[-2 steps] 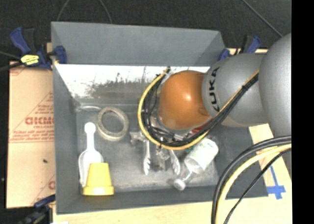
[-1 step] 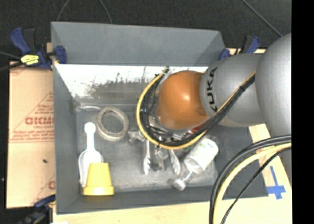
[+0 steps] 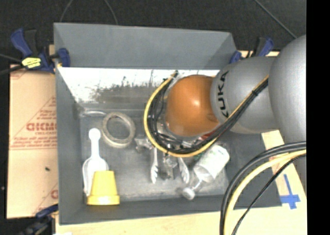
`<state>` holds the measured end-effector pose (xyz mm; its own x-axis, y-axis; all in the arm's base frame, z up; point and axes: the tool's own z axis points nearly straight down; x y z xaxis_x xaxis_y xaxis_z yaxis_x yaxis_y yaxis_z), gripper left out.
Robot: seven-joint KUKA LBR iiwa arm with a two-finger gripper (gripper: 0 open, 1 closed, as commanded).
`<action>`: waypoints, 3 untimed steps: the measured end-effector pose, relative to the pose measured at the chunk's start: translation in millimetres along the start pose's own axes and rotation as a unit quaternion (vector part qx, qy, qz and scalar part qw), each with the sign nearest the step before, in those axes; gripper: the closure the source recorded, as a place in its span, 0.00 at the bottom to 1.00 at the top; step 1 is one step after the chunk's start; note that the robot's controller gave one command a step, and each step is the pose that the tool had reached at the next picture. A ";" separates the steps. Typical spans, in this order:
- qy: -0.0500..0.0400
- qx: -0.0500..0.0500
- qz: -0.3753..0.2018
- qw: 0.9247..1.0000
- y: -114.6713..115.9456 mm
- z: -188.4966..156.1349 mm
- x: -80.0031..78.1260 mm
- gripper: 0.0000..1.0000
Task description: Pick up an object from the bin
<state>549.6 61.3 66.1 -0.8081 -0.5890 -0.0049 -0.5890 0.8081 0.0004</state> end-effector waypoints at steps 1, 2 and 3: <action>-0.003 0.001 0.005 1.000 -1.0 -2.8 -2.5 0.00; -0.003 0.000 0.005 1.000 -1.1 -2.3 -1.8 1.00; -0.003 0.000 0.005 1.000 -1.1 -2.7 -1.8 1.00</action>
Offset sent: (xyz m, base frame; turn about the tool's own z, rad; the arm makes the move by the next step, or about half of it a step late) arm 0.0003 0.0001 0.0004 0.0021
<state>551.7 61.4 68.8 -0.8142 -0.5805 -0.0108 -0.5806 0.8142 0.0005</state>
